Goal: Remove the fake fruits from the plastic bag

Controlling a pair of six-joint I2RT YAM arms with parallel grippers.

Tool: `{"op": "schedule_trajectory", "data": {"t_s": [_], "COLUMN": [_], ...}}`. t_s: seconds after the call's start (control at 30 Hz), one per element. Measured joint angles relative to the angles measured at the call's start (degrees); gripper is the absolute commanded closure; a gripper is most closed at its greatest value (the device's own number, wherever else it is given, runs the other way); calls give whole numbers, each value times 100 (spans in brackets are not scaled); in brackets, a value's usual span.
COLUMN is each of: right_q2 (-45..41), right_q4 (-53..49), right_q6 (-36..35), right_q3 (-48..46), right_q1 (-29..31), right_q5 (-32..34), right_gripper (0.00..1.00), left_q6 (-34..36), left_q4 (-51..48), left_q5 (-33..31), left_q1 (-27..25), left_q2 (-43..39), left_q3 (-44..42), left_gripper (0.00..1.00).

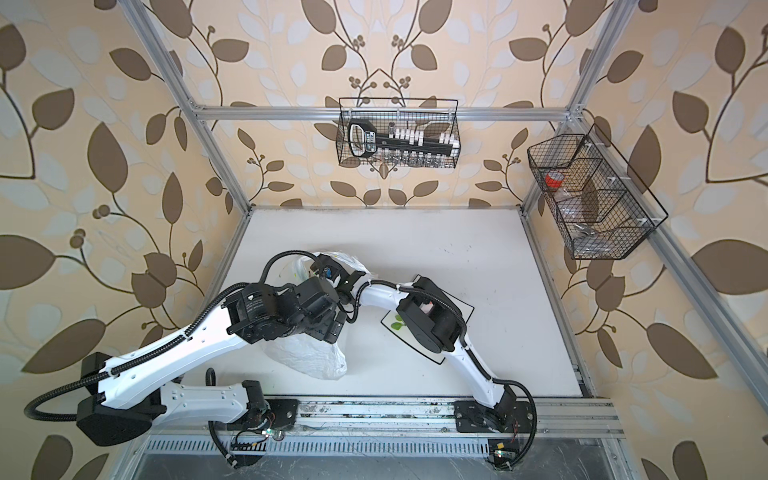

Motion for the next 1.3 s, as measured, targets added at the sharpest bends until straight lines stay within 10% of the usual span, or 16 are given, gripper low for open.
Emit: {"op": "schedule_trajectory", "data": {"t_s": [1.13, 1.3], "right_q2": [0, 0], "right_q4": [9, 11], "right_q6": [83, 83], "right_q3": [0, -2], "right_q1": [2, 2], "right_q5": [-39, -39], "right_gripper": [61, 61], "left_q6": [-2157, -2479], "left_q4": [-1423, -1810], "left_q5": [-588, -730], "left_q1": [-1281, -1281], "left_q2": [503, 531], "left_q3": [619, 490], "left_gripper": [1, 17]}}
